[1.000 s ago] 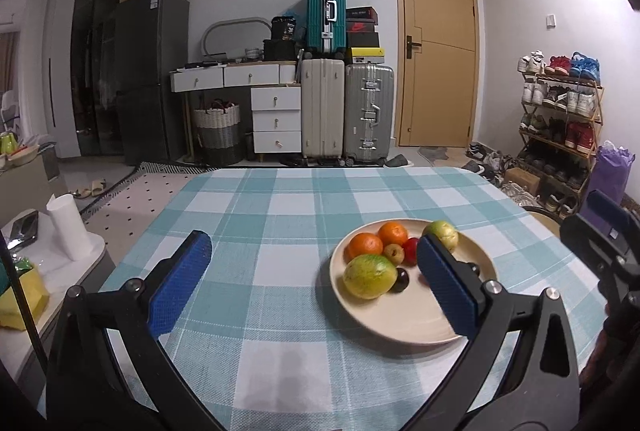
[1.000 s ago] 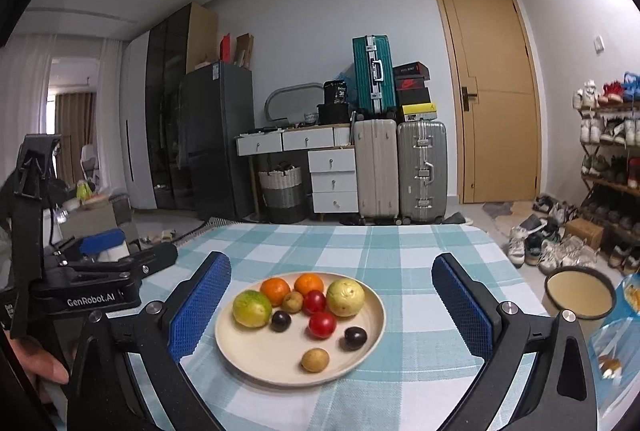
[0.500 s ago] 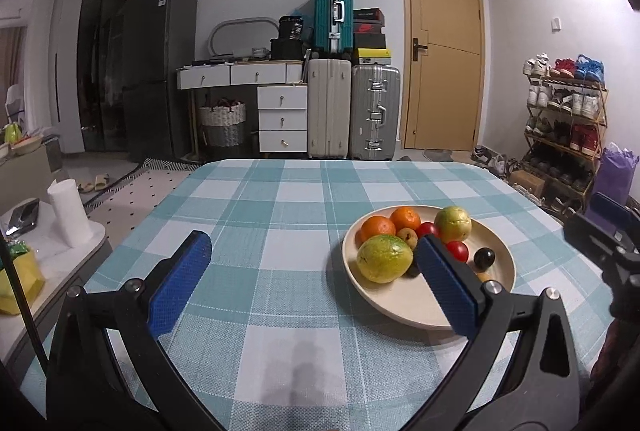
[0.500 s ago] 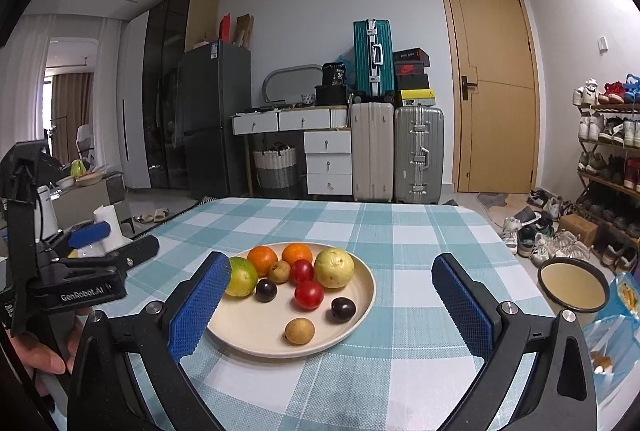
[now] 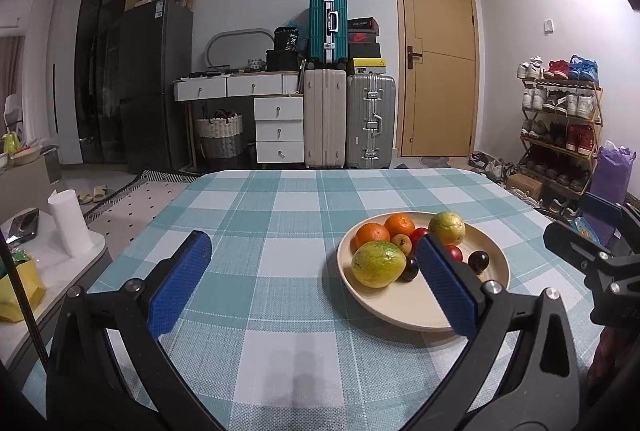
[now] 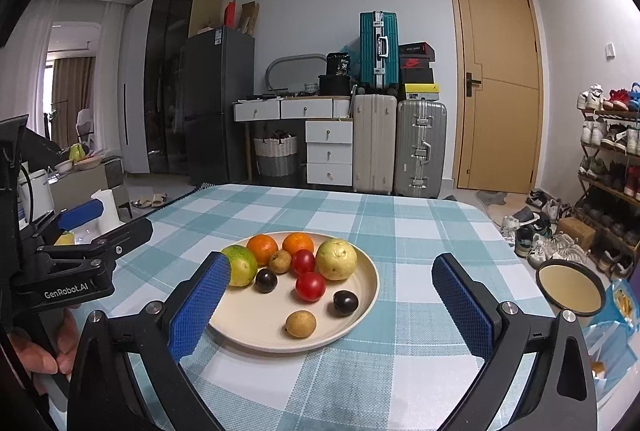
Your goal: Organize fruits
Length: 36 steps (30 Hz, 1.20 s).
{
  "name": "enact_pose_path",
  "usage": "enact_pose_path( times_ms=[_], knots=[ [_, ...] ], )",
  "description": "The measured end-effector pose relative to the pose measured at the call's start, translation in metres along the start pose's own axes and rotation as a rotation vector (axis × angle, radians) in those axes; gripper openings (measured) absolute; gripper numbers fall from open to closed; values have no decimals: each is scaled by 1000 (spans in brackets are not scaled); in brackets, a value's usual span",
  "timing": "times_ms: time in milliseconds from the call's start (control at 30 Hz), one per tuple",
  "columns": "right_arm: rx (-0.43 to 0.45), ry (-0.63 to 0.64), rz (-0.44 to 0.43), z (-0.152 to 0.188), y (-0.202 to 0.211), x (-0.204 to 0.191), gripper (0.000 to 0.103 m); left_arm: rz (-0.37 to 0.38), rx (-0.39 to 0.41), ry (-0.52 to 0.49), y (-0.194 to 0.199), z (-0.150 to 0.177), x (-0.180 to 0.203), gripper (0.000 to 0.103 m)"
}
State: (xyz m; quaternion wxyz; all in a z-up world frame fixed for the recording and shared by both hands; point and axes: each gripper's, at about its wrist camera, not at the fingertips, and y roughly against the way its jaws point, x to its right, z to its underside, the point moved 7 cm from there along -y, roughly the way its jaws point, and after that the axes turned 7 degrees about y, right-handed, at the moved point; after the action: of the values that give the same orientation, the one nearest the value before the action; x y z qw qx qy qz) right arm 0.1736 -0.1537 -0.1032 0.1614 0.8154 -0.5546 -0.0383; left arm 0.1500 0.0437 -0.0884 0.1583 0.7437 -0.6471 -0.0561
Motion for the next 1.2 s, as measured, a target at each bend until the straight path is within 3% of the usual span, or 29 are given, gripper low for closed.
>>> enact_pose_path(
  times_ms=[1200],
  knots=[
    [1,0,0,0,0,0,103,13,-1,-4,1,1,1,102]
  ],
)
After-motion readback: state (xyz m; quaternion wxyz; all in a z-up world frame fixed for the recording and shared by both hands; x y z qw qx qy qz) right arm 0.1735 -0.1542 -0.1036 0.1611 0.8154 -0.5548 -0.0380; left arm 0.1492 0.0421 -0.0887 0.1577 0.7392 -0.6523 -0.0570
